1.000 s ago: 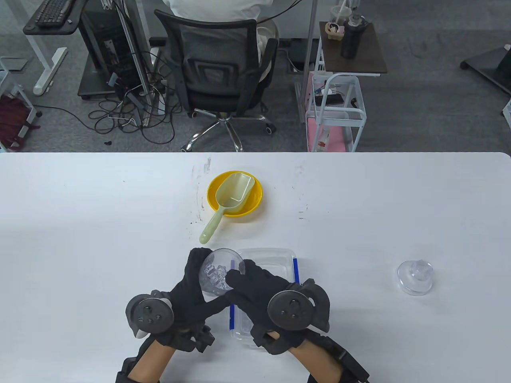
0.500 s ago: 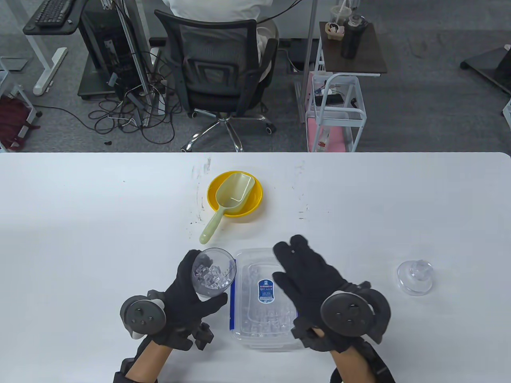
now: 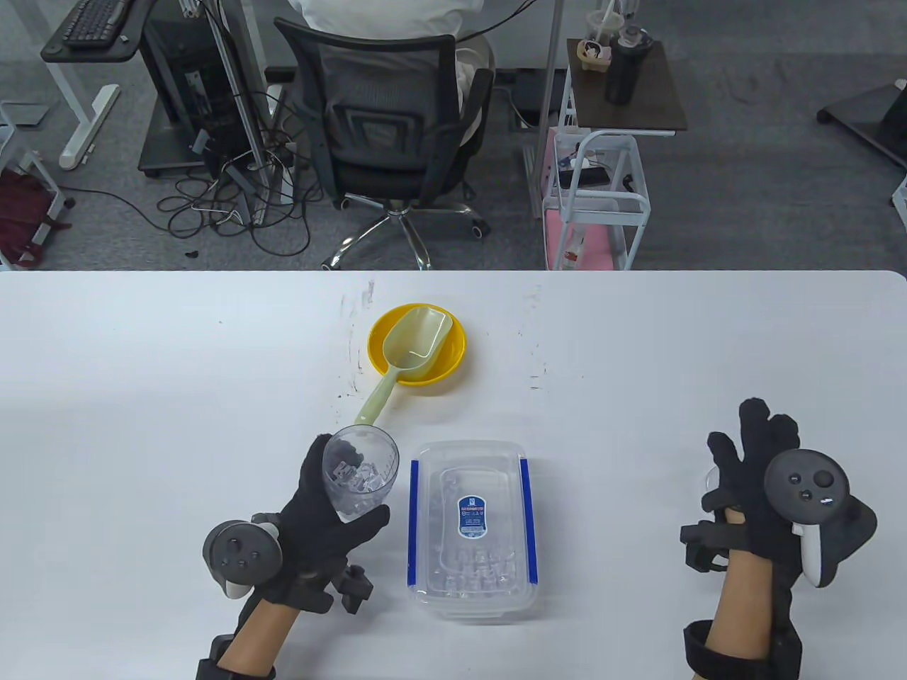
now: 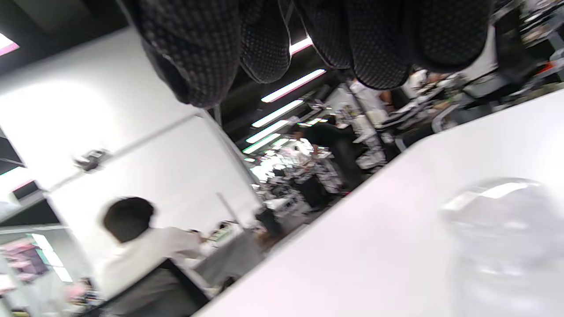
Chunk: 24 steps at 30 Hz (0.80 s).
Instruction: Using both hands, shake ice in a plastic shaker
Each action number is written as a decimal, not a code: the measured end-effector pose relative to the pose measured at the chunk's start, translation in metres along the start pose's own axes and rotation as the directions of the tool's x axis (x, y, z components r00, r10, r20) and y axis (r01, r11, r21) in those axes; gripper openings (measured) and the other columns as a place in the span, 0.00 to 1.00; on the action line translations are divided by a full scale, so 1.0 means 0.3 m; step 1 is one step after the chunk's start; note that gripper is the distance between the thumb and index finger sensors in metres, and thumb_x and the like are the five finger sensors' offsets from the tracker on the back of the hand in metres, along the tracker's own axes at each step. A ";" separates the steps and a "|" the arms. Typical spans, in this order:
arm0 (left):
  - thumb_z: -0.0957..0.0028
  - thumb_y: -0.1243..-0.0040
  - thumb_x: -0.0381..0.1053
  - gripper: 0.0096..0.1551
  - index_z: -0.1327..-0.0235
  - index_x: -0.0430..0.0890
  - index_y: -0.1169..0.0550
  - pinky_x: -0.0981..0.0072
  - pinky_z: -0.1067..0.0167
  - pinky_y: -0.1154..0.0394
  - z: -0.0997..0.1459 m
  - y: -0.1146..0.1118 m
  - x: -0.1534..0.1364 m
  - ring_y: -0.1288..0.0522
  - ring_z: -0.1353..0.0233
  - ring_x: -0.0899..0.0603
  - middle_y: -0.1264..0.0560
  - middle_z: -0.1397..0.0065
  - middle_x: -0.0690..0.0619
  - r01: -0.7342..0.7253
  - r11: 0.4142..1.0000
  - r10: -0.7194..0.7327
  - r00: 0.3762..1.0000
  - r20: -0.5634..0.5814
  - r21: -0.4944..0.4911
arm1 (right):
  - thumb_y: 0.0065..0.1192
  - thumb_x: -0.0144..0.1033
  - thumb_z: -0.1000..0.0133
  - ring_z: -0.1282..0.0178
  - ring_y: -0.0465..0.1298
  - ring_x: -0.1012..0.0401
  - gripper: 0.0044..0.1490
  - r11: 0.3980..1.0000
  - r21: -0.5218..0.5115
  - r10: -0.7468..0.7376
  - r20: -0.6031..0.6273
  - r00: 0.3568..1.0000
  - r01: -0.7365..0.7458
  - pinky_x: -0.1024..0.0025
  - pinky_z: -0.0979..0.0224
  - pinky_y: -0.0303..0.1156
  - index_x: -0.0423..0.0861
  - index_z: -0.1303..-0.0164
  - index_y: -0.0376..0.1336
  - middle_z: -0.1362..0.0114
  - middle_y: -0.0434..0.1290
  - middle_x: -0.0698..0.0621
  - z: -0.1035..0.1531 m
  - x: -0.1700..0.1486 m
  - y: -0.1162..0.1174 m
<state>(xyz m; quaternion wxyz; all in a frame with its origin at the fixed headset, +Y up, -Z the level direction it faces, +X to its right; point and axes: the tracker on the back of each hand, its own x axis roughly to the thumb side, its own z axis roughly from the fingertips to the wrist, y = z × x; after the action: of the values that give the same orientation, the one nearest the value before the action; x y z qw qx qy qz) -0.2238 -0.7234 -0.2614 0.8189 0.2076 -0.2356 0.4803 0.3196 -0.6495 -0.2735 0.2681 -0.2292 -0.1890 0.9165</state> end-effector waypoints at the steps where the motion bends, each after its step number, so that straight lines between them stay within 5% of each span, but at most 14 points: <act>1: 0.54 0.29 0.69 0.66 0.21 0.41 0.54 0.50 0.41 0.19 0.000 0.000 -0.001 0.26 0.29 0.33 0.42 0.23 0.36 -0.004 1.000 0.004 1.000 -0.001 -0.002 | 0.80 0.45 0.64 0.29 0.68 0.36 0.57 0.999 0.002 0.049 -0.033 0.998 -0.049 0.41 0.33 0.68 0.46 0.22 0.61 0.20 0.58 0.30 -0.008 -0.026 0.023; 5: 0.54 0.29 0.69 0.66 0.20 0.41 0.53 0.49 0.41 0.19 -0.002 -0.005 0.006 0.26 0.29 0.33 0.42 0.23 0.36 0.014 1.000 -0.014 1.000 0.009 -0.027 | 0.79 0.46 0.65 0.26 0.65 0.36 0.58 0.968 0.094 0.243 -0.130 0.961 -0.232 0.39 0.31 0.66 0.48 0.21 0.59 0.18 0.56 0.32 -0.030 -0.103 0.108; 11: 0.54 0.29 0.69 0.66 0.20 0.41 0.53 0.49 0.41 0.19 -0.001 -0.015 0.010 0.26 0.29 0.33 0.42 0.22 0.36 0.033 0.998 -0.032 0.999 0.021 -0.050 | 0.80 0.43 0.65 0.29 0.68 0.36 0.55 0.955 0.184 0.263 -0.170 0.950 -0.232 0.43 0.34 0.69 0.52 0.22 0.61 0.20 0.59 0.31 -0.044 -0.171 0.179; 24: 0.54 0.29 0.68 0.66 0.21 0.41 0.53 0.50 0.42 0.19 0.002 -0.037 0.019 0.27 0.29 0.32 0.42 0.22 0.36 0.058 0.995 -0.054 0.998 0.043 -0.085 | 0.79 0.39 0.64 0.32 0.68 0.39 0.57 0.959 0.138 0.264 -0.109 0.958 -0.248 0.48 0.35 0.71 0.55 0.22 0.56 0.23 0.62 0.35 -0.046 -0.152 0.244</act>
<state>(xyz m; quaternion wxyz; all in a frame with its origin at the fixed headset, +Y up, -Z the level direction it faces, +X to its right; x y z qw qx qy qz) -0.2115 -0.7249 -0.2590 0.8353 0.1884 -0.2667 0.4423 0.3314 -0.7303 -0.3048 0.1719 -0.2922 -0.0836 0.9371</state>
